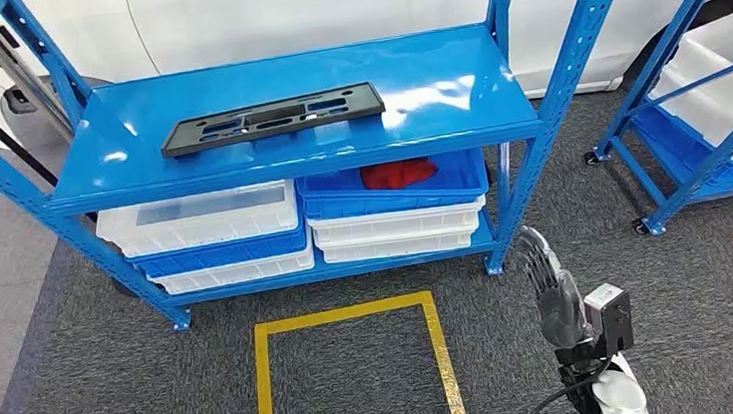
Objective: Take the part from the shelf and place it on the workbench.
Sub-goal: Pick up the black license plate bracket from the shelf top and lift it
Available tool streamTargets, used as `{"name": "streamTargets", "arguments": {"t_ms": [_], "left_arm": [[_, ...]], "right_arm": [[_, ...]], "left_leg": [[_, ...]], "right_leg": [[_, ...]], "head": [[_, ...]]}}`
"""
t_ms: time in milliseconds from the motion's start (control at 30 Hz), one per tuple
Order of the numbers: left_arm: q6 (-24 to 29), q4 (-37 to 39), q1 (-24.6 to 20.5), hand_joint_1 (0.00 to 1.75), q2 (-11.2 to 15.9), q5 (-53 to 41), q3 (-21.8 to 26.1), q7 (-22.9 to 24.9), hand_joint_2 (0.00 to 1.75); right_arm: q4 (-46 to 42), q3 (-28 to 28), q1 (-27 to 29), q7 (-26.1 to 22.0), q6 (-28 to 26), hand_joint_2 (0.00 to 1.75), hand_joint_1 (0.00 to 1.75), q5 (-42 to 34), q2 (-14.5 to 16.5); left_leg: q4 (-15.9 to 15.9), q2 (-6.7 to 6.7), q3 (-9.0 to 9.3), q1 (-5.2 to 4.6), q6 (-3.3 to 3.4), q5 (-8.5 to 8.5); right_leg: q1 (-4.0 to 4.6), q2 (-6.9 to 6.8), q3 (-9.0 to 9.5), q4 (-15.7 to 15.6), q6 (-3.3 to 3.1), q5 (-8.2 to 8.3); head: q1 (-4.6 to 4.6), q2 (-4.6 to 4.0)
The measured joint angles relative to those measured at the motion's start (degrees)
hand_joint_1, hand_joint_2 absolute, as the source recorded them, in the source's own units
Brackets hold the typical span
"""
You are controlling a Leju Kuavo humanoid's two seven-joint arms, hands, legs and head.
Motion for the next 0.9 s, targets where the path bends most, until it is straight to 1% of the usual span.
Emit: {"name": "streamTargets", "arguments": {"t_ms": [33,67,100,133,167,200,233,333,367,433,467,500,567,600,633,667,700,733,767,800,867,900], "left_arm": [[0.1,0.1,0.0,0.0,0.0,0.0,0.2,0.0,0.0],[0.1,0.1,0.0,0.0,0.0,0.0,0.5,0.0,0.0],[0.3,0.2,-0.1,0.0,0.0,0.0,1.0,0.0,0.0],[0.4,0.2,-0.2,0.0,0.0,0.0,1.5,0.0,0.0],[0.5,0.3,-0.2,0.0,0.0,0.0,1.9,0.0,0.0],[0.6,0.3,-0.3,0.0,0.0,0.0,2.2,0.0,0.0],[0.7,0.3,-0.3,0.0,0.0,0.0,2.3,0.0,0.0],[0.7,0.3,-0.3,0.0,0.0,0.0,2.4,0.0,0.0],[0.7,0.3,-0.3,0.0,0.0,0.0,2.4,0.0,0.0],[0.8,0.3,-0.6,0.0,0.0,-0.1,3.2,0.0,0.0],[1.0,0.5,-0.9,0.0,0.0,-0.1,4.1,0.0,0.0],[1.1,0.6,-1.2,0.0,0.0,-0.1,5.3,-0.1,0.0],[1.5,0.9,-1.7,0.0,-0.1,0.0,7.4,-0.1,0.0],[1.6,1.1,-1.8,0.0,-0.1,0.0,8.1,-0.1,0.0],[1.7,1.2,-1.9,0.0,-0.1,0.0,8.6,-0.1,0.0],[1.8,1.2,-2.0,0.0,-0.1,0.0,9.1,-0.1,0.0],[1.8,1.3,-2.1,0.0,-0.1,0.0,9.5,-0.1,0.0],[1.8,1.3,-2.3,0.0,-0.1,0.0,9.9,-0.2,0.0],[1.8,1.4,-2.6,0.0,-0.2,0.0,10.3,-0.2,0.0],[1.8,1.5,-2.7,0.0,-0.2,0.0,10.7,-0.2,0.0],[1.8,1.7,-2.9,0.0,-0.2,0.0,11.5,-0.3,0.0],[1.7,1.7,-3.0,0.0,-0.3,0.0,11.8,-0.3,0.0]], "right_arm": [[-0.8,0.3,-0.1,-0.2,0.3,0.0,0.0,-0.4,0.0],[-1.6,0.6,-0.3,-0.4,0.6,0.0,0.0,-0.7,0.0],[-3.3,1.2,-0.6,-0.9,1.2,0.0,0.0,-1.5,0.0],[-5.1,1.8,-0.9,-1.3,1.8,0.0,0.0,-2.3,0.0],[-6.4,2.3,-1.2,-1.7,2.3,0.0,0.0,-2.9,0.0],[-7.4,2.6,-1.4,-2.0,2.6,0.0,0.0,-3.3,0.0],[-7.8,2.8,-1.5,-2.1,2.8,0.0,0.0,-3.5,0.0],[-7.9,2.8,-1.5,-2.1,2.8,0.0,0.0,-3.6,0.0],[-8.1,2.9,-1.5,-2.2,2.9,0.0,0.0,-3.7,0.0],[-10.2,3.7,-2.0,-2.8,3.6,0.0,0.0,-4.7,-0.1],[-12.9,4.6,-2.5,-3.5,4.7,0.0,0.0,-6.0,-0.2],[-16.4,5.8,-3.3,-4.5,6.0,0.0,0.0,-7.8,-0.4],[-22.6,7.8,-4.3,-6.4,8.5,0.0,0.0,-11.1,-0.8],[-24.4,8.5,-4.6,-6.9,9.3,0.0,0.0,-12.2,-0.9],[-25.7,8.9,-4.7,-7.4,9.9,0.0,0.0,-13.0,-1.0],[-27.0,9.4,-4.9,-7.8,10.6,0.0,0.0,-13.7,-1.1],[-28.0,9.7,-5.1,-8.2,11.1,0.0,0.0,-14.4,-1.1],[-29.0,10.0,-5.2,-8.5,11.6,0.0,0.0,-15.0,-1.2],[-30.0,10.2,-5.2,-8.8,12.1,0.0,0.0,-15.5,-1.3],[-31.0,10.4,-5.3,-9.0,12.6,0.0,0.0,-15.9,-1.5],[-32.5,10.8,-5.3,-9.2,13.4,0.0,0.0,-16.4,-1.9],[-32.9,10.9,-5.2,-9.3,13.5,0.0,0.0,-16.6,-2.1]], "left_leg": [[-0.6,-0.02,0.14,0.0,0.11,0.78],[-1.9,-0.1,0.63,-0.01,0.25,1.84],[-4.5,-0.41,1.65,-0.04,0.55,3.94],[-8.5,-1.19,3.23,-0.07,0.96,6.28],[-12.0,-1.95,4.63,-0.11,1.3,8.13],[-14.5,-2.65,5.62,-0.13,1.55,9.31],[-15.6,-3.12,6.04,-0.14,1.69,9.73],[-15.7,-3.21,6.06,-0.14,1.71,9.69],[-15.8,-3.52,6.17,-0.13,1.76,9.56],[-16.6,-3.98,6.59,-0.21,1.88,9.07],[-17.3,-3.57,6.99,-0.15,2.26,9.04],[-18.0,-2.55,7.3,-0.15,2.67,9.07],[-18.8,-0.21,7.72,-0.09,3.56,9.3],[-18.8,0.59,7.74,-0.17,3.65,9.2],[-18.7,1.01,7.77,-0.19,3.62,9.1],[-18.6,1.33,7.83,-0.2,3.51,8.98],[-18.5,1.55,7.9,-0.2,3.36,8.83],[-18.3,1.7,7.93,-0.22,3.18,8.66],[-18.1,1.84,7.91,-0.33,2.97,8.49],[-17.9,1.92,7.87,-0.42,2.73,8.38],[-17.9,1.98,7.86,-0.62,2.18,8.34],[-17.9,1.96,7.85,-0.58,1.89,8.29]], "right_leg": [[0.05,0.3,0.06,0.0,-0.01,-0.01],[0.1,0.59,0.13,0.0,-0.01,-0.02],[0.18,1.16,0.29,0.0,-0.01,-0.04],[0.23,1.73,0.43,0.0,0.03,-0.09],[0.25,2.14,0.54,0.0,0.06,-0.12],[0.25,2.4,0.61,0.0,0.1,-0.15],[0.24,2.52,0.63,0.0,0.12,-0.17],[0.22,2.53,0.62,0.0,0.13,-0.17],[0.19,2.57,0.6,0.0,0.14,-0.18],[0.07,3.21,0.21,0.0,0.62,-0.05],[0.09,2.86,-0.19,0.5,1.13,-0.33],[0.08,2.13,-1.83,3.4,1.71,-1.86],[0.1,0.05,-6.06,11.6,2.53,-5.57],[0.03,-0.38,-7.94,15.1,2.69,-6.67],[0.01,-0.48,-8.17,15.3,2.78,-6.0],[0.0,-0.62,-7.22,13.3,2.8,-4.38],[-0.01,-0.81,-5.38,9.7,2.74,-2.33],[0.03,-1.06,-3.33,5.7,2.54,-0.81],[0.14,-1.27,-1.7,2.5,2.27,0.25],[0.27,-1.42,-0.73,0.6,1.98,0.65],[0.51,-1.41,-0.47,-0.3,1.42,0.6],[0.4,-1.33,-0.4,-0.4,1.13,0.7]], "head": [[0.0,0.0],[0.0,0.0],[0.0,0.0],[0.0,0.0],[0.0,0.0],[0.0,0.0],[0.0,0.0],[0.0,0.0],[0.0,0.0],[0.0,0.0],[0.0,0.0],[0.0,0.0],[0.0,0.0],[0.0,0.0],[0.0,0.0],[0.0,0.0],[0.0,0.0],[0.0,0.0],[0.0,0.0],[0.0,0.0],[0.0,0.0],[0.0,0.0]]}}
